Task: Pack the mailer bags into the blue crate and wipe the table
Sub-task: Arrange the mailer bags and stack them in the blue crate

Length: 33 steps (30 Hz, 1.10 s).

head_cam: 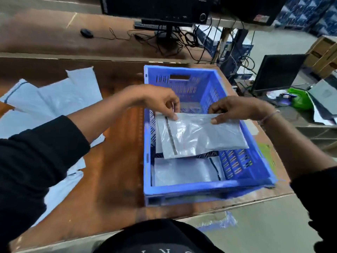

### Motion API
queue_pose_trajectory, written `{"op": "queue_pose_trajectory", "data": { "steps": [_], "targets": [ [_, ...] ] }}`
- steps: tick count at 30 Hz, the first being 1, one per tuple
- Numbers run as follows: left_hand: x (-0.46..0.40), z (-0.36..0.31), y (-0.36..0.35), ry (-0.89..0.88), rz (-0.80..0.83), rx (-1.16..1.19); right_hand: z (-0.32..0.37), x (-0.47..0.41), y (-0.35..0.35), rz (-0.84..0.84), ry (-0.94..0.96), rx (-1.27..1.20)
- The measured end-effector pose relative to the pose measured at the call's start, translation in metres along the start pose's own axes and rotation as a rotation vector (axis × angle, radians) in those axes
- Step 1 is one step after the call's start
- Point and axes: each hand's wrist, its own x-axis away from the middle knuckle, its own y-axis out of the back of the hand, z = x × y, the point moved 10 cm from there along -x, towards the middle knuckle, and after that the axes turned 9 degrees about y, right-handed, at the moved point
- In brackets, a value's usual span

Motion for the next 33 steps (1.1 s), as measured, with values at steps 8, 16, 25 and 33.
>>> {"op": "queue_pose_trajectory", "data": {
  "steps": [8,16,25,33],
  "targets": [
    [-0.033,0.006,-0.098,0.114,0.326,-0.391,-0.038,-0.021,-0.097,0.351,-0.019,0.093],
    [-0.033,0.006,-0.139,0.175,0.391,-0.567,-0.041,-0.024,-0.115,0.314,-0.017,0.39],
    [-0.022,0.002,-0.12,0.2,0.236,-0.614,-0.034,-0.021,-0.098,0.192,-0.132,0.456],
    [0.043,-0.011,-0.014,-0.064,-0.239,0.004,0.025,-0.027,-0.032,-0.259,-0.095,0.472]
  ]
}}
